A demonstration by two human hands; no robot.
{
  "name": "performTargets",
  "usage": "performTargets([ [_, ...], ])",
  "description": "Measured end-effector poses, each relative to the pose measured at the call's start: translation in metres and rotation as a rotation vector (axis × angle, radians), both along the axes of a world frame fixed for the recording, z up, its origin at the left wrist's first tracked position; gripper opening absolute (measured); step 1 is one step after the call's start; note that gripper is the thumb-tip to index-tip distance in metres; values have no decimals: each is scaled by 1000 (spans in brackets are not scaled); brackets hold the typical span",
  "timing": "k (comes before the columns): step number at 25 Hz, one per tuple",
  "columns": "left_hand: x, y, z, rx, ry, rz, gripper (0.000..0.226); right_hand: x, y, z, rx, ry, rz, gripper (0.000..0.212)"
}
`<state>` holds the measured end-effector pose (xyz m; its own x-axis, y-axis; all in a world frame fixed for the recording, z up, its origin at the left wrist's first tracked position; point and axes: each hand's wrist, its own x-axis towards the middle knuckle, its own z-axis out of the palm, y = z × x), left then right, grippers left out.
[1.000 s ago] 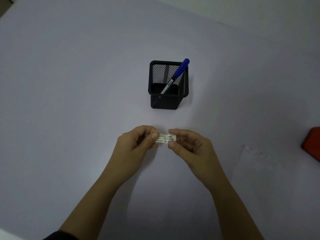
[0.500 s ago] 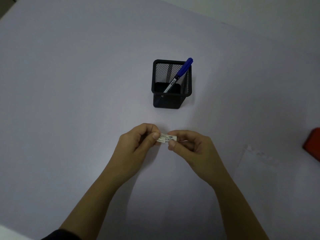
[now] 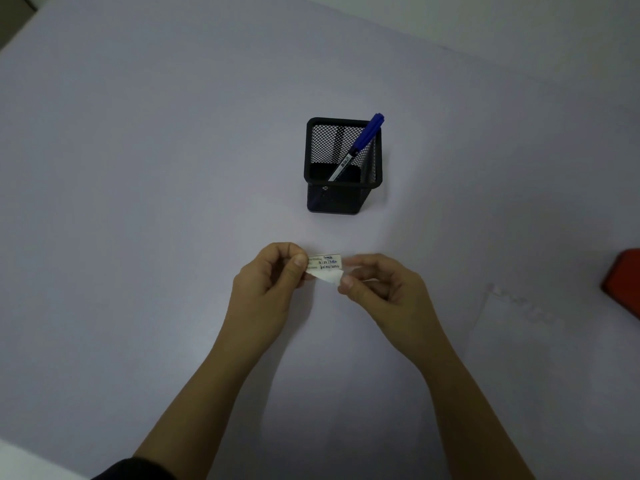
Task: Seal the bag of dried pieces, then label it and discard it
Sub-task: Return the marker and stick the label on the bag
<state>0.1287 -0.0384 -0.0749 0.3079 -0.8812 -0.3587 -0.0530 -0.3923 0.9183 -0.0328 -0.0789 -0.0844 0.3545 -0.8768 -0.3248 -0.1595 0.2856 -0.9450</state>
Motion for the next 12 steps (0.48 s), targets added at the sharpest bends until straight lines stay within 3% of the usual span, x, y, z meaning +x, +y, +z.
performTargets([
  [3, -4, 1, 0, -7, -67, 3, 15, 5, 3, 0, 169, -50, 27, 37],
  [8, -9, 2, -1, 9, 9, 42, 15, 9, 8, -7, 112, 23, -51, 11],
  [12, -11, 1, -5, 37, -11, 144, 14, 10, 3, -10, 143, 58, -68, 9],
])
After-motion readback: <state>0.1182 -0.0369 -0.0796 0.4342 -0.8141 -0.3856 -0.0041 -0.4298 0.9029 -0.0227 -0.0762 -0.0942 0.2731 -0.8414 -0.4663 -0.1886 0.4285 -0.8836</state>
